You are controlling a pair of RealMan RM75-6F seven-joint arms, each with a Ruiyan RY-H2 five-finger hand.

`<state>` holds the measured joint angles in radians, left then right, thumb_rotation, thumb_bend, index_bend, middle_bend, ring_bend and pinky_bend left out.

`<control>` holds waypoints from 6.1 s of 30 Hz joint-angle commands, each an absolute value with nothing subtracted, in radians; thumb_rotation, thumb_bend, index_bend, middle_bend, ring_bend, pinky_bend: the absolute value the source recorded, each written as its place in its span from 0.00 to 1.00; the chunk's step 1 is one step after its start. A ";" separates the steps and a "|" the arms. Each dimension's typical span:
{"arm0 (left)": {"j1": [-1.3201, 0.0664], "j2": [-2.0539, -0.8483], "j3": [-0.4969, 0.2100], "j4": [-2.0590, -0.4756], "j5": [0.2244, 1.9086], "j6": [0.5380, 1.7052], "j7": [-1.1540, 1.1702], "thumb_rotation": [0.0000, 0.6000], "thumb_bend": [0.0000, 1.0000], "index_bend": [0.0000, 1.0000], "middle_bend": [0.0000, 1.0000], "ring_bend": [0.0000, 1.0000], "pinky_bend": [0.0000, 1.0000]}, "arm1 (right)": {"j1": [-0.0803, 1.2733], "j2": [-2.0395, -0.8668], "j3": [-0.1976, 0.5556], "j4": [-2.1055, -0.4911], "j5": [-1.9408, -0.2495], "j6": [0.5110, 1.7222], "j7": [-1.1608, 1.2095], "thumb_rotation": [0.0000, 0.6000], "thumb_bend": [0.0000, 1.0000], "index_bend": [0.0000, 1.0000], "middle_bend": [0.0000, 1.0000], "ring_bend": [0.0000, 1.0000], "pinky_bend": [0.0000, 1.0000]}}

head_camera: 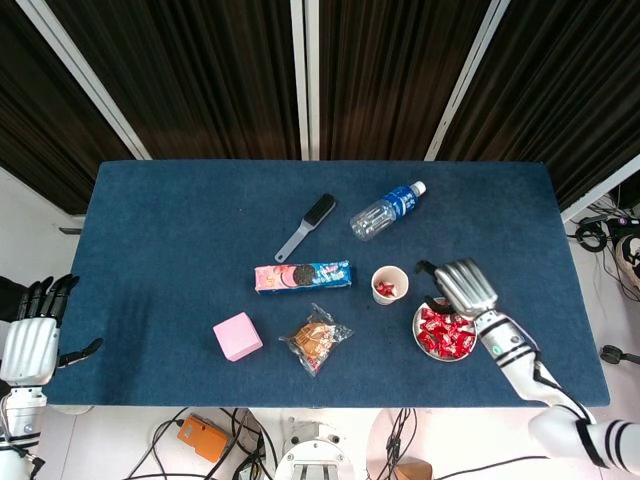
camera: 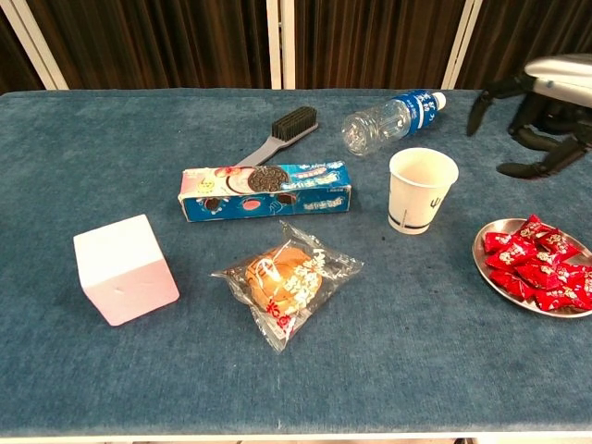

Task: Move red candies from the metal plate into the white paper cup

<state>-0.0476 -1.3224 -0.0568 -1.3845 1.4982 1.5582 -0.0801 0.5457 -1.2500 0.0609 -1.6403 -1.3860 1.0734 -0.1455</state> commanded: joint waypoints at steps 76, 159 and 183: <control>-0.045 -1.344 -0.058 -1.346 1.483 1.542 -0.107 1.00 0.02 0.09 0.09 0.00 0.00 | 0.714 -1.345 0.167 -1.587 -1.241 0.875 -0.253 1.00 0.57 0.46 0.94 1.00 1.00; -0.039 -1.342 -0.059 -1.358 1.481 1.549 -0.094 1.00 0.02 0.09 0.09 0.00 0.00 | 0.672 -1.399 0.193 -1.572 -1.256 0.922 -0.221 1.00 0.50 0.58 0.94 1.00 1.00; -0.047 -1.349 -0.063 -1.339 1.479 1.537 -0.106 1.00 0.02 0.09 0.09 0.00 0.00 | 0.503 -1.231 0.047 -1.667 -1.381 1.131 -0.200 1.00 0.49 0.45 0.94 1.00 1.00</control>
